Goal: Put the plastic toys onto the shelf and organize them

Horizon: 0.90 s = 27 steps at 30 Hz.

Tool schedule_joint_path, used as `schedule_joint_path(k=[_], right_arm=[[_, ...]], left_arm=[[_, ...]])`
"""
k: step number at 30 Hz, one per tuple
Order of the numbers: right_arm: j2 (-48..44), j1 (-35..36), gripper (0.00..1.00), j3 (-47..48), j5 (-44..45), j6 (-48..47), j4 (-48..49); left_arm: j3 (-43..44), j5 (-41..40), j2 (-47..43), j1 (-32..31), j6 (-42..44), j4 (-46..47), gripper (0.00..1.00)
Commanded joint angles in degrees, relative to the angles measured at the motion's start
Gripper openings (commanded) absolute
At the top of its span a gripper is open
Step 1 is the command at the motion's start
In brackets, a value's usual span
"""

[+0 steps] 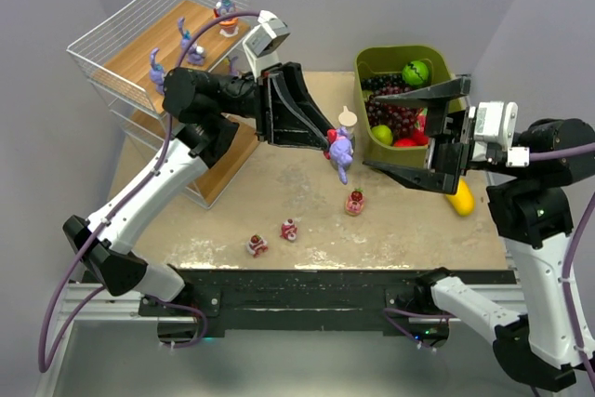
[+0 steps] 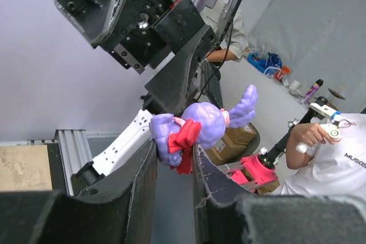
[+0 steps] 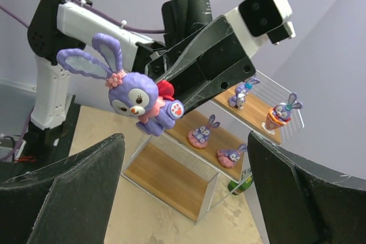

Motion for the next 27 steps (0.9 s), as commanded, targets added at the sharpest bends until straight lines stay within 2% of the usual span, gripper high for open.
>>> schedule_joint_path(k=[1, 5, 12, 21, 27], right_arm=[[1.2, 0.03, 0.9, -1.03, -5.42, 2.22, 4.69], [2.86, 0.91, 0.91, -1.03, -6.74, 2.85, 7.86], [5.59, 7.14, 0.91, 0.46, -6.74, -0.14, 7.44], [6.47, 10.22, 0.88, 0.55, -5.96, -1.2, 7.42], [6.38, 10.49, 0.82, 0.37, -3.41, -0.23, 8.3]], left_arm=[[-1.01, -0.05, -1.9, 0.26, -5.29, 5.05, 0.0], [-2.59, 0.13, -1.9, 0.26, -10.47, 9.79, 0.0], [-2.85, -0.66, -2.34, 0.26, -11.18, 8.84, 0.0], [-2.15, -1.98, -3.48, 0.26, -4.07, 0.05, 0.0], [-2.41, -2.24, -3.3, 0.26, -3.8, -0.13, 0.0]])
